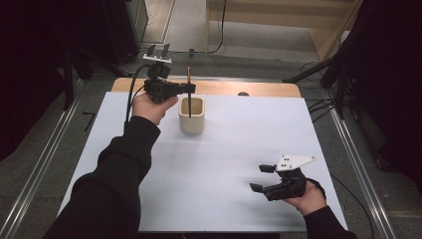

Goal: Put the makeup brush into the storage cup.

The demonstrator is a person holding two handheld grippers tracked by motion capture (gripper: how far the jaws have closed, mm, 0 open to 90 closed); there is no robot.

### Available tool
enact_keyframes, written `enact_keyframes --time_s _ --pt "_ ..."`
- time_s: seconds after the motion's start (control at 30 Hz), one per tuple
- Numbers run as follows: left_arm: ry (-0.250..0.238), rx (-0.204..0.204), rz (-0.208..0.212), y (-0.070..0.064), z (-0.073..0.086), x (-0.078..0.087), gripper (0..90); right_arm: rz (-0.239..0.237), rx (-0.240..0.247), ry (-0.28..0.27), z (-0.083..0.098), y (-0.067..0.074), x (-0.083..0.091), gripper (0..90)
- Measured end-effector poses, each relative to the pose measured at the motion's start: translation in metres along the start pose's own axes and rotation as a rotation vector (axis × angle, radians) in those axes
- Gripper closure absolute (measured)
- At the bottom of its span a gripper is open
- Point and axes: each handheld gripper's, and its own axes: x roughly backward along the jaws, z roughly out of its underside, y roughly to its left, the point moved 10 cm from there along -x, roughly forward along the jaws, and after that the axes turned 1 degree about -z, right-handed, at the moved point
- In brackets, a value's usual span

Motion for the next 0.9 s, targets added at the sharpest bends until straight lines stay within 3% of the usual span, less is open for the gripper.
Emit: enact_keyframes --time_s 0.17,0.33,0.47,0.57,0.9 --pt "-0.019 0.032 -0.023 0.012 -0.008 -0.004 83.1 -0.004 0.002 0.002 0.000 0.001 -0.001 25.4" --pt "-0.030 0.027 -0.054 0.021 -0.015 -0.008 83.0 -0.007 0.001 0.005 0.000 0.002 -0.002 25.4" --pt "-0.046 0.037 -0.053 0.025 -0.017 -0.010 83.1 -0.007 0.002 0.006 0.000 0.002 -0.002 25.4" --pt "-0.045 0.024 -0.078 0.029 -0.017 -0.013 83.1 -0.006 0.003 0.002 0.000 0.001 -0.001 25.4" --pt "-0.041 0.009 -0.106 0.039 -0.012 -0.026 83.0 -0.012 0.004 0.003 0.000 0.003 -0.001 25.4"
